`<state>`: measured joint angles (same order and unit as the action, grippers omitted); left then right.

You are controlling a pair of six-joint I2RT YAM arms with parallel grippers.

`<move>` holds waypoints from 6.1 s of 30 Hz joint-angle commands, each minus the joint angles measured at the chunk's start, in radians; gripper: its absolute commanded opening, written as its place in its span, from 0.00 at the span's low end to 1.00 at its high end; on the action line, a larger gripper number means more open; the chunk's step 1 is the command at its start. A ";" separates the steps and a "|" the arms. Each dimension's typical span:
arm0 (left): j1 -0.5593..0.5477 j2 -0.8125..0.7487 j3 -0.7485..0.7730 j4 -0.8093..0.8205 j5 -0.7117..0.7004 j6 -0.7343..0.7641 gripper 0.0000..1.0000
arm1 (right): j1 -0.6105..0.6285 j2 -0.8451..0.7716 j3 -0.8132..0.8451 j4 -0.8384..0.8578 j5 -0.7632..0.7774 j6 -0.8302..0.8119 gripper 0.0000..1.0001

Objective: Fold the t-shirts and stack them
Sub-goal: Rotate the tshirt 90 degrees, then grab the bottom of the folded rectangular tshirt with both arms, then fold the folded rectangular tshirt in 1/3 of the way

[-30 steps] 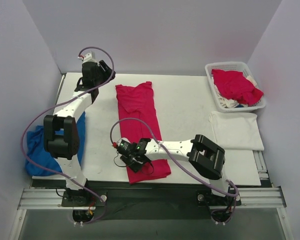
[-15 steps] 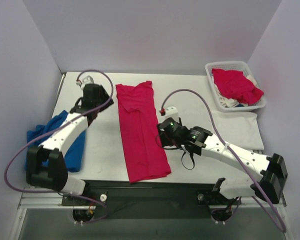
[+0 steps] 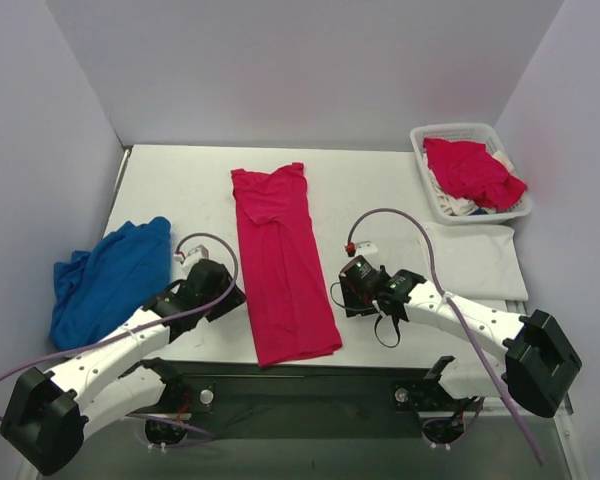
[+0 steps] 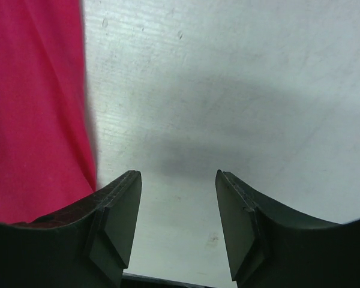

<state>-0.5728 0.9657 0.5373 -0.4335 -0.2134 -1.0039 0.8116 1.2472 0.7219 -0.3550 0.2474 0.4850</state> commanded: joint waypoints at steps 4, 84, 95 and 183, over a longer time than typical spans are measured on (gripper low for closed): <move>-0.119 -0.027 -0.068 -0.065 0.032 -0.188 0.61 | -0.009 -0.029 -0.087 0.117 -0.164 0.067 0.53; -0.535 -0.082 -0.053 -0.314 -0.236 -0.696 0.00 | 0.287 0.101 -0.084 0.246 -0.284 0.040 0.00; -0.533 0.011 0.141 -0.364 -0.449 -0.576 0.00 | 0.275 0.047 0.022 0.199 -0.048 0.003 0.00; 0.090 0.745 0.452 0.265 -0.037 0.238 0.42 | -0.058 0.722 0.652 0.248 -0.186 -0.149 0.29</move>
<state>-0.4850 1.7004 0.9764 -0.1555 -0.2111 -0.7444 0.7597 1.9423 1.3510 -0.0937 0.0620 0.3199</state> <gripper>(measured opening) 0.420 0.295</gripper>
